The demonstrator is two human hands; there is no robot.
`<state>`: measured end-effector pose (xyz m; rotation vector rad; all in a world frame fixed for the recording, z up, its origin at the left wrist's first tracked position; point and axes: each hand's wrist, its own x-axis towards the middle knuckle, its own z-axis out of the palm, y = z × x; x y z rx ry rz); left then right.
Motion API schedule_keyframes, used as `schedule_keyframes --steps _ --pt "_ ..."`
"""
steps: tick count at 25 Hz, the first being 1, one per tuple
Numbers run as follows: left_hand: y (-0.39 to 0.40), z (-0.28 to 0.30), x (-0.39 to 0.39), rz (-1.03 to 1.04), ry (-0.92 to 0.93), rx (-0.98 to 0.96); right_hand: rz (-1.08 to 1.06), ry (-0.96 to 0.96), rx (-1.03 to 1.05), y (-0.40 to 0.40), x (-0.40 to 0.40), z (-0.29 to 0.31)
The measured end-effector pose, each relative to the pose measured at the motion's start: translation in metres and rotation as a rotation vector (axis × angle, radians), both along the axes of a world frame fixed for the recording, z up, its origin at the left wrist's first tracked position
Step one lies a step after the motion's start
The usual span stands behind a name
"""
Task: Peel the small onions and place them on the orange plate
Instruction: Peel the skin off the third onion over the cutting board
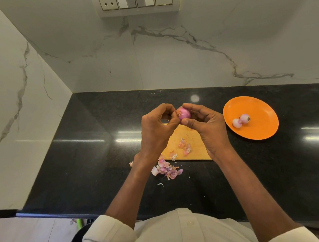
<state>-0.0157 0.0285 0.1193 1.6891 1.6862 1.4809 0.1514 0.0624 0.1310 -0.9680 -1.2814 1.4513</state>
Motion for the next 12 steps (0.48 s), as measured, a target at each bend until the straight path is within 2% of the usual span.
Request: schedule_keyframes --steps 4,7,12 --pt "-0.0047 0.0036 -0.0062 -0.191 -0.143 -0.064 -0.002 -0.102 0.084 0.0029 0.0054 0.0006" --pt "-0.0039 0.0012 -0.0079 -0.161 -0.145 -0.031 0.025 -0.145 0.124 0.0016 0.0073 0.0011" --pt "-0.0052 -0.0005 -0.0064 -0.169 -0.058 0.021 0.020 -0.099 0.093 -0.0004 0.0085 0.0025"
